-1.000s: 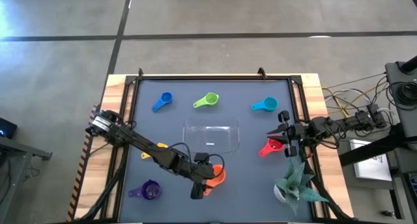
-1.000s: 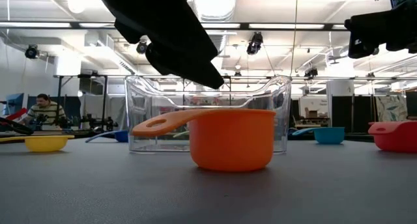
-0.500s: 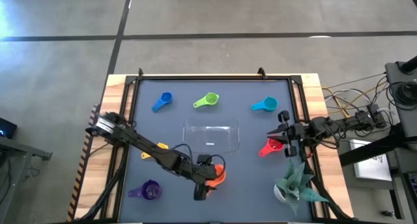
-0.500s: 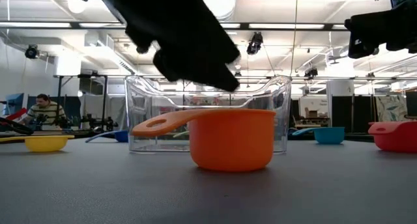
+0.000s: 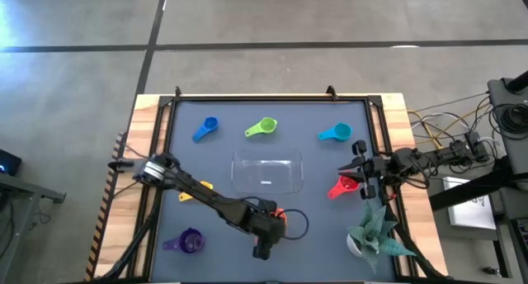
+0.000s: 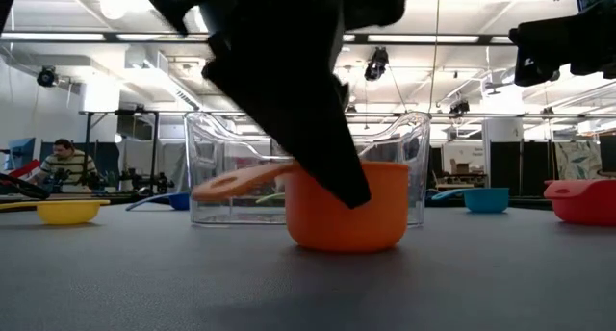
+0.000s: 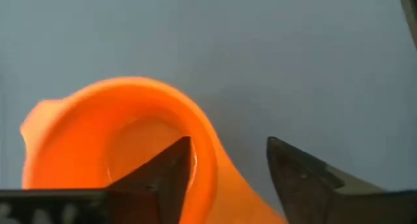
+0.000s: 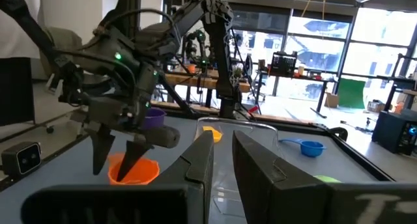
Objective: Nest measuring cups in basket
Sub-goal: Stack the orange measuring cup on top of the violet measuring cup
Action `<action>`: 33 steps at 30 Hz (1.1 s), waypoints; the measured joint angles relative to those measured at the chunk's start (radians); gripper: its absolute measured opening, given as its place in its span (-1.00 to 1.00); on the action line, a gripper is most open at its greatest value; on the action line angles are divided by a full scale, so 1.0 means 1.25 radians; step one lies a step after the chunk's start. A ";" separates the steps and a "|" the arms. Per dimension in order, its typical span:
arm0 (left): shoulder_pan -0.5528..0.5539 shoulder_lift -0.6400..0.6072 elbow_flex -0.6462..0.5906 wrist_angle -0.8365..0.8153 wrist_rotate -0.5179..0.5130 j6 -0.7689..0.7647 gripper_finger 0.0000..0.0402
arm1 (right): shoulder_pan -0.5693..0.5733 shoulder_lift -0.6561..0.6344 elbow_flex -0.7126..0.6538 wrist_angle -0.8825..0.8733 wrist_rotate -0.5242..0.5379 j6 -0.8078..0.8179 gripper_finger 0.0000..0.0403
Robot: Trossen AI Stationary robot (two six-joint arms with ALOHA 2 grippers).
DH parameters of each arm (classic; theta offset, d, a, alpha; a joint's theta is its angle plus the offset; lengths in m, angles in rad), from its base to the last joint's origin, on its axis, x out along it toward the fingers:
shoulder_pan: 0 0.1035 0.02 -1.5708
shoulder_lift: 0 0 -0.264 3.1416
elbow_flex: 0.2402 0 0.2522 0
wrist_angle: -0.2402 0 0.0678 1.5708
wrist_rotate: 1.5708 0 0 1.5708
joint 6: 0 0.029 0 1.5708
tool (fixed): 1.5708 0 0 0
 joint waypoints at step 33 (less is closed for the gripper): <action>-0.215 -0.392 -0.163 -0.393 -0.072 -0.242 -1.00 | 0.000 0.000 0.000 0.001 0.000 0.000 -0.76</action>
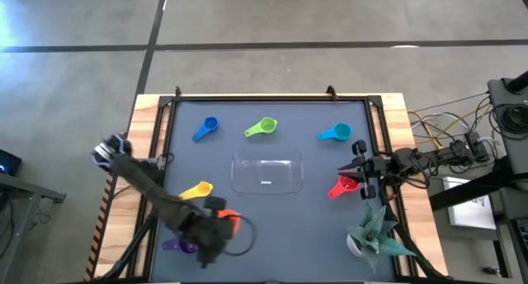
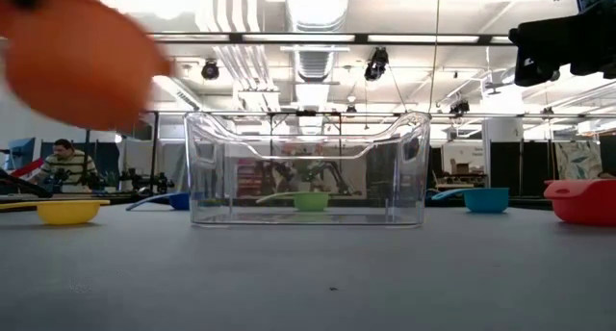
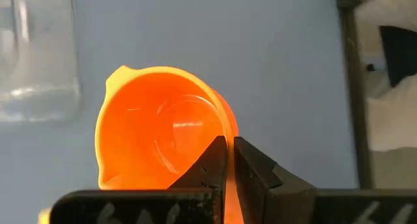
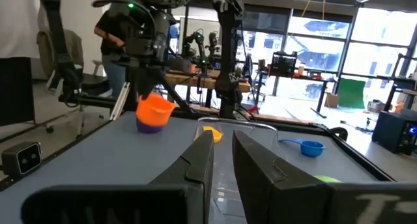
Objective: Nest measuring cups in basket
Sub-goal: Stack the orange measuring cup on top of the violet measuring cup
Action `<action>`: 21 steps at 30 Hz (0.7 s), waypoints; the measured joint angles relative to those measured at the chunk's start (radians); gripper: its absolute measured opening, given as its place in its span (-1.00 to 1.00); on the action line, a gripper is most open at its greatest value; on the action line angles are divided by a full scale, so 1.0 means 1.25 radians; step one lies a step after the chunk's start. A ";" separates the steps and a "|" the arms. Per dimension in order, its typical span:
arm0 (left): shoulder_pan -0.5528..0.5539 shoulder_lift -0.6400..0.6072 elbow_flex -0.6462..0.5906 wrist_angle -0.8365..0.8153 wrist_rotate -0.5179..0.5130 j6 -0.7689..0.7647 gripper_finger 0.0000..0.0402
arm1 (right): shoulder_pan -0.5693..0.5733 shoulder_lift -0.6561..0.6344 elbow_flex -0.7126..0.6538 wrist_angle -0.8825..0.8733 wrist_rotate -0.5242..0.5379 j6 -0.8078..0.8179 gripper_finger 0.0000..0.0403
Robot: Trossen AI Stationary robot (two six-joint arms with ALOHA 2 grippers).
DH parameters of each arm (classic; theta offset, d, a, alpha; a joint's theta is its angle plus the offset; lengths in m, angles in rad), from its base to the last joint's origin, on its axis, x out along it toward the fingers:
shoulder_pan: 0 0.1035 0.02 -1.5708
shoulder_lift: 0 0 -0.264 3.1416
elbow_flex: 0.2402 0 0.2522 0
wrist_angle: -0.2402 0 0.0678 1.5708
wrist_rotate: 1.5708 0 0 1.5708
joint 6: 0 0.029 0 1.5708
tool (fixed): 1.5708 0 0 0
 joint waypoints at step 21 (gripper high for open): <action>-0.268 -0.094 -0.139 -0.062 -0.026 -0.356 -1.00 | 0.000 0.000 0.000 0.000 0.000 0.000 -0.76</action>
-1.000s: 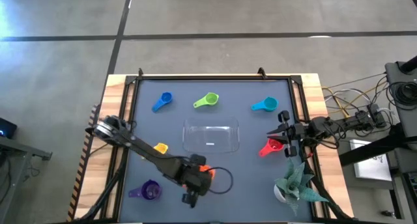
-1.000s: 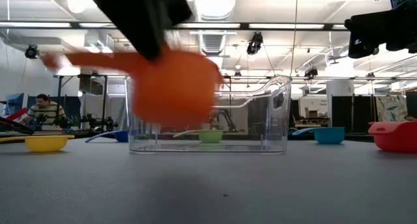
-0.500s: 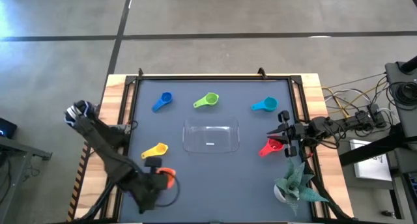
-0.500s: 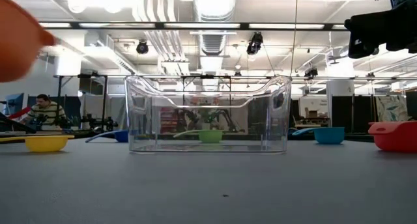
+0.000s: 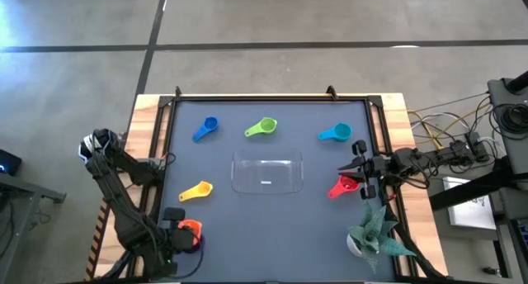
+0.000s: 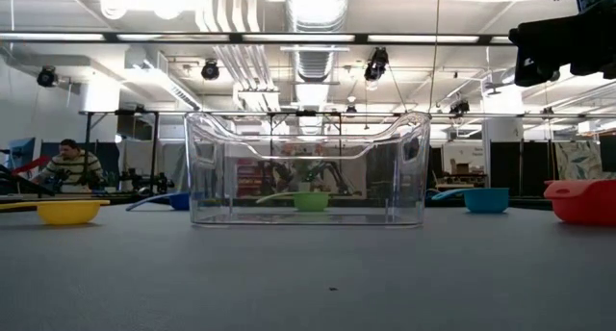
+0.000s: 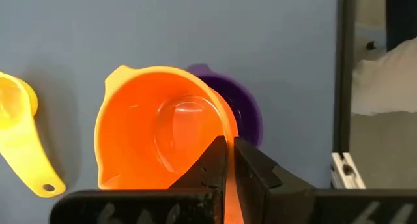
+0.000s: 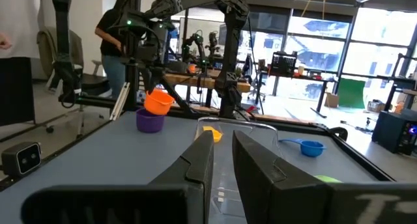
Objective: Nest measuring cups in basket
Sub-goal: Stack the orange measuring cup on top of the violet measuring cup, then move the stacked measuring cups to the bottom center of the table
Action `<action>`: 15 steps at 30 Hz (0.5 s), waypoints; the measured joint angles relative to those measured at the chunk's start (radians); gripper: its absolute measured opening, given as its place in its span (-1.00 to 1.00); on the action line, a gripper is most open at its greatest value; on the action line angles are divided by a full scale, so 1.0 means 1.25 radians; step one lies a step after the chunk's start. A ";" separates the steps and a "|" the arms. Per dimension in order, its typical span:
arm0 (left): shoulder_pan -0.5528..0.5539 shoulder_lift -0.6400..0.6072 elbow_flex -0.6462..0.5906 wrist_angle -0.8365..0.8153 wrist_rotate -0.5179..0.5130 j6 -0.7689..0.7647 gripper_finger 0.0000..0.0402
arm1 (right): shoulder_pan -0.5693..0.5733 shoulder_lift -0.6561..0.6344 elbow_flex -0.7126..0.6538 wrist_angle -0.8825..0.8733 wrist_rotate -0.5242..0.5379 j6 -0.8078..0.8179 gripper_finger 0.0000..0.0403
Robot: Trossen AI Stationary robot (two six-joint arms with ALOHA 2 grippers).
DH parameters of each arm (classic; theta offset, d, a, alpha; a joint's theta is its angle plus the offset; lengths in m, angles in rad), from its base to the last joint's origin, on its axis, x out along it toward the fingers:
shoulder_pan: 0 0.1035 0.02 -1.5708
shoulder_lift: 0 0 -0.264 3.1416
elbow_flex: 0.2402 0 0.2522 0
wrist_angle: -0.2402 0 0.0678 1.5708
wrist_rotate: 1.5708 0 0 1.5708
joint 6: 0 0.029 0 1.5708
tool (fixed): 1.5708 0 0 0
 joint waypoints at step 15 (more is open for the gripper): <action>-0.004 0.049 -0.009 0.070 0.000 -0.030 -0.61 | 0.000 0.000 0.000 0.000 0.000 0.000 -0.76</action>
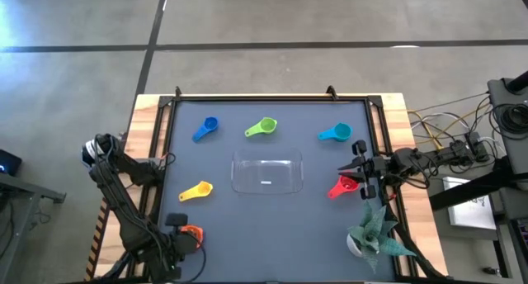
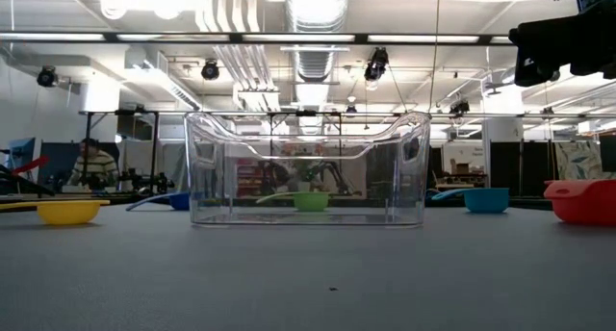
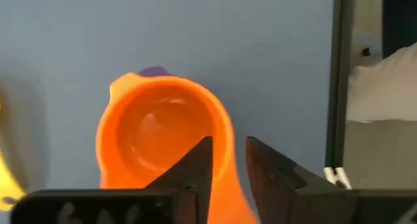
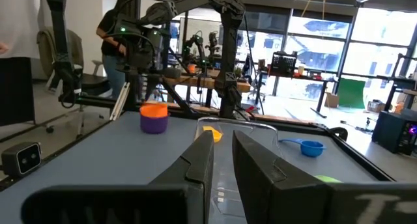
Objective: Nest measuring cups in basket
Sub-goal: Move the stacked measuring cups to the bottom center of the table
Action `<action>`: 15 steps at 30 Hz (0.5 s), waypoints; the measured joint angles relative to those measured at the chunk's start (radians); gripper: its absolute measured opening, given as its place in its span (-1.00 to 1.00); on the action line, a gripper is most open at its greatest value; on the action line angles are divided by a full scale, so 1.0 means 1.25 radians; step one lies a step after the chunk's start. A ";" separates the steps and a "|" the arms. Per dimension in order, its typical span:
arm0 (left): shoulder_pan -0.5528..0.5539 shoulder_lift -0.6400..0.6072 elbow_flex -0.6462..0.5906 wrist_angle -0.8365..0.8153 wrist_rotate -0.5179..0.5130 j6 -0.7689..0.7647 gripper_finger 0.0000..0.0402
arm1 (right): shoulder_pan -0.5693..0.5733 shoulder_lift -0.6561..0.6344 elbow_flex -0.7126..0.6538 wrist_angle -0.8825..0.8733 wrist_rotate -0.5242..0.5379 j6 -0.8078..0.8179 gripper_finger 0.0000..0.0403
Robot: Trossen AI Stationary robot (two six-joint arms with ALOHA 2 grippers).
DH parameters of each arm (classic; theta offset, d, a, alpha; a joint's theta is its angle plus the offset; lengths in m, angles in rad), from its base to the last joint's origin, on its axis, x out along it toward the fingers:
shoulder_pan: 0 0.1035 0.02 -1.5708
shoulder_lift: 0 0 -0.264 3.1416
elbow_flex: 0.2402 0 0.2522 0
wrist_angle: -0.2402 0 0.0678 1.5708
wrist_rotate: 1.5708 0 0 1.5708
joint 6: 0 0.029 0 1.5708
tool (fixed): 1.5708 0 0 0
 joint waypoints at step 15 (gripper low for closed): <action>0.015 0.089 -0.001 0.029 -0.007 -0.057 -0.05 | 0.000 0.000 0.000 0.000 0.000 0.000 -0.76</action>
